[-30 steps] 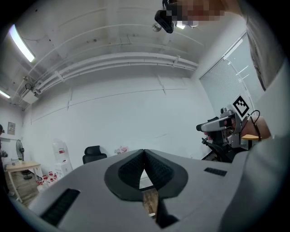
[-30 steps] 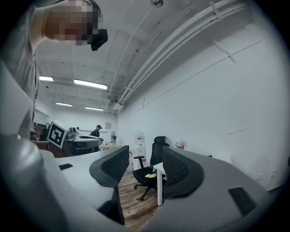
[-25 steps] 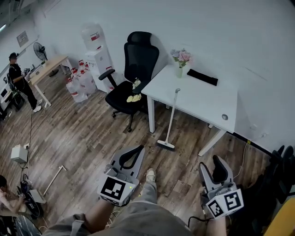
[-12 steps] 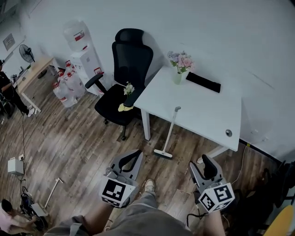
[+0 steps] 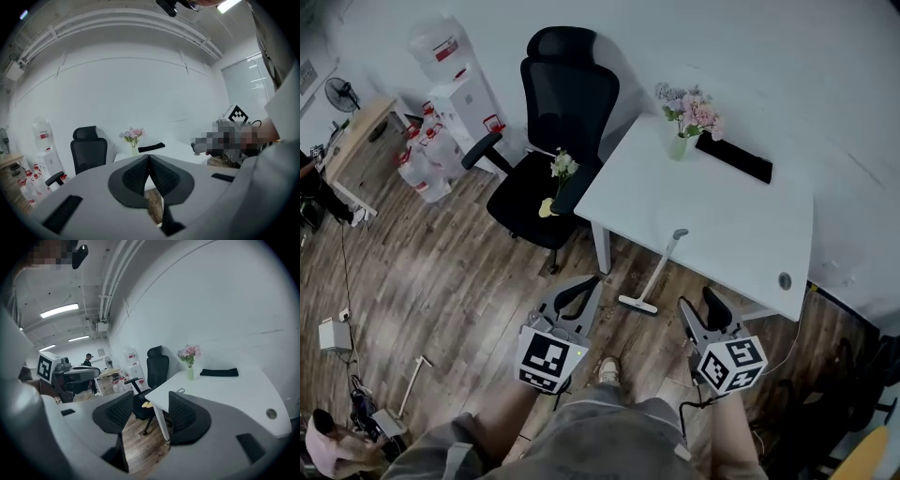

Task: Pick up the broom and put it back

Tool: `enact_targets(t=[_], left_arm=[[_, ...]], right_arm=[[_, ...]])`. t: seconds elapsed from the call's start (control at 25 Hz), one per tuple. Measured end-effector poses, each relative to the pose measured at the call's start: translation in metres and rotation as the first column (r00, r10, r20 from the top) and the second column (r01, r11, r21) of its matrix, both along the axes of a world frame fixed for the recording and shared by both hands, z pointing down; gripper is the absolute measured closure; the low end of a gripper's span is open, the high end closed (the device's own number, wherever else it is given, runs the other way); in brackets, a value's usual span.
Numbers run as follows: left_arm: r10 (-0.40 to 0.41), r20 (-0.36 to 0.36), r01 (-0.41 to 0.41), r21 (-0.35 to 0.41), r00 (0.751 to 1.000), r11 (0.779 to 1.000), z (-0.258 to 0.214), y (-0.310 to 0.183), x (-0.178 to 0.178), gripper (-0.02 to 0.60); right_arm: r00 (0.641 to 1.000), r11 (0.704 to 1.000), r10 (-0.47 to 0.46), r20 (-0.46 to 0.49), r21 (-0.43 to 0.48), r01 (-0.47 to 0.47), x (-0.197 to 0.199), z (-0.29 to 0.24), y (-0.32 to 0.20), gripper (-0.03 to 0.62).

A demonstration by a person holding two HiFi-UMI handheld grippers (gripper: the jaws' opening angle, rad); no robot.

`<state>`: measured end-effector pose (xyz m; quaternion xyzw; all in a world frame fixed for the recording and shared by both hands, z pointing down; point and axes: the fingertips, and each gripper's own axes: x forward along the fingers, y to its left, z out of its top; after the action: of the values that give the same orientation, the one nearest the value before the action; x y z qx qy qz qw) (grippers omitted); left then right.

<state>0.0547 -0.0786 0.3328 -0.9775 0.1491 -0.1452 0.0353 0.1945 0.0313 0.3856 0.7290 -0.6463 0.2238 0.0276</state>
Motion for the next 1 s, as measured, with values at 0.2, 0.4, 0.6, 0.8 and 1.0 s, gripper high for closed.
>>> enact_targets(t=[0.2, 0.4, 0.6, 0.8, 1.0], left_arm=[[-0.029, 0.032, 0.030, -0.030, 0.999, 0.999, 0.029, -0.026, 0.015, 0.566], [-0.081, 0.079, 0.088, -0.080, 0.994, 0.993, 0.065, -0.045, 0.032, 0.566], [-0.137, 0.125, 0.150, -0.097, 0.983, 0.984, 0.101, -0.054, 0.052, 0.566], [-0.195, 0.172, 0.215, -0.112, 0.966, 0.970, 0.139, -0.055, 0.059, 0.566], [-0.245, 0.206, 0.275, -0.134, 0.947, 0.952, 0.176, -0.061, 0.068, 0.566]], right_arm=[[0.999, 0.998, 0.007, 0.035, -0.064, -0.005, 0.018, 0.044, -0.029, 0.356], [0.994, 0.991, 0.010, 0.106, -0.135, 0.004, 0.036, 0.097, -0.052, 0.356], [0.986, 0.978, -0.015, 0.165, -0.203, 0.049, 0.054, 0.154, -0.067, 0.356], [0.972, 0.955, -0.068, 0.224, -0.267, 0.129, 0.056, 0.211, -0.071, 0.356], [0.961, 0.929, -0.101, 0.256, -0.321, 0.183, 0.061, 0.265, -0.087, 0.353]])
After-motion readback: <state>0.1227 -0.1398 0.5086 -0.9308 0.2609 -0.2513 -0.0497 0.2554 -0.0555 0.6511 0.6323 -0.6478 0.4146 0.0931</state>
